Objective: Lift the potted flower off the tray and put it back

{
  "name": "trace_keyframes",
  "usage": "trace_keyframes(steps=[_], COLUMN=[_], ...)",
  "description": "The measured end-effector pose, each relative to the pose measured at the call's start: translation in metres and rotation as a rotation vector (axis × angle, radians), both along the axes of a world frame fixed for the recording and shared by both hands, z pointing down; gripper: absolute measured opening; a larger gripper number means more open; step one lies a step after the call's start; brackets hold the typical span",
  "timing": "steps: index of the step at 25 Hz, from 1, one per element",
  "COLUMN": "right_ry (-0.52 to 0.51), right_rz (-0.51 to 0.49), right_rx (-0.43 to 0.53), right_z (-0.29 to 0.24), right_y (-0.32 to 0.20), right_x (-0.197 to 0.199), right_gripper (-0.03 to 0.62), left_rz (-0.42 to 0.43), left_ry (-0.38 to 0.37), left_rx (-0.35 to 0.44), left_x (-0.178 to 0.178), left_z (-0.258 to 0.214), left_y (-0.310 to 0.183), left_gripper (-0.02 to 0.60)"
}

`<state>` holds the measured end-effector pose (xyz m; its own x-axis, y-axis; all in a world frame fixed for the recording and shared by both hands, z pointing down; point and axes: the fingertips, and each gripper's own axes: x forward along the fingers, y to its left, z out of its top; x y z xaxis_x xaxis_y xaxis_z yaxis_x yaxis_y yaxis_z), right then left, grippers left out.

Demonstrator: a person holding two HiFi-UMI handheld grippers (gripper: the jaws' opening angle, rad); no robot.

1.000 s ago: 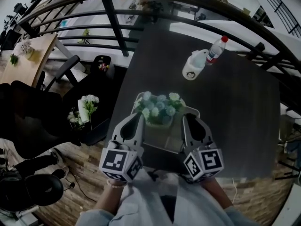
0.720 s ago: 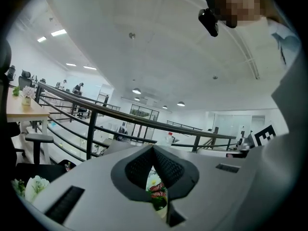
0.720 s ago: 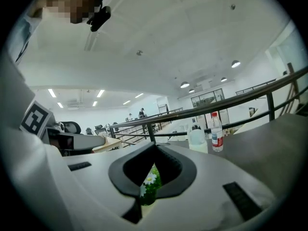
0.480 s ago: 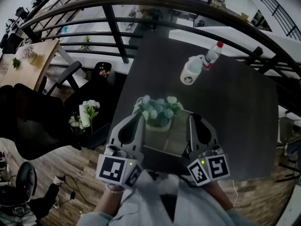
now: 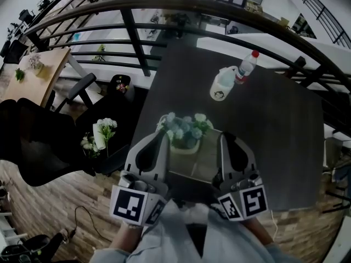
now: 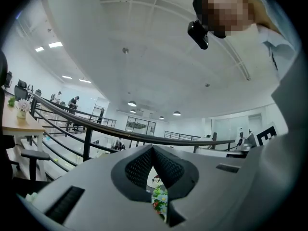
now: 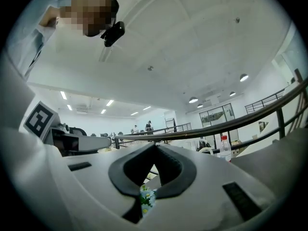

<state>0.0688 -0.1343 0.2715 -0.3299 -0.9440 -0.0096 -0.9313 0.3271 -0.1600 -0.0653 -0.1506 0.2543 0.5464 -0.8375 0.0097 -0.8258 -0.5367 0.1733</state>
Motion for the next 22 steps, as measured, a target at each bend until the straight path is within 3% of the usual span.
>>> trace_keyframes(steps=[22], right_ry=[0.027], right_rz=[-0.022], right_rx=[0.007], right_z=[-0.0021], right_y=[-0.0029], right_x=[-0.0094], right_gripper=[-0.002], left_rz=[0.027], left_ry=[0.015], left_rx=[0.008], left_x=[-0.0001], left_z=[-0.0029], left_y=[0.0002], left_gripper=[0.002])
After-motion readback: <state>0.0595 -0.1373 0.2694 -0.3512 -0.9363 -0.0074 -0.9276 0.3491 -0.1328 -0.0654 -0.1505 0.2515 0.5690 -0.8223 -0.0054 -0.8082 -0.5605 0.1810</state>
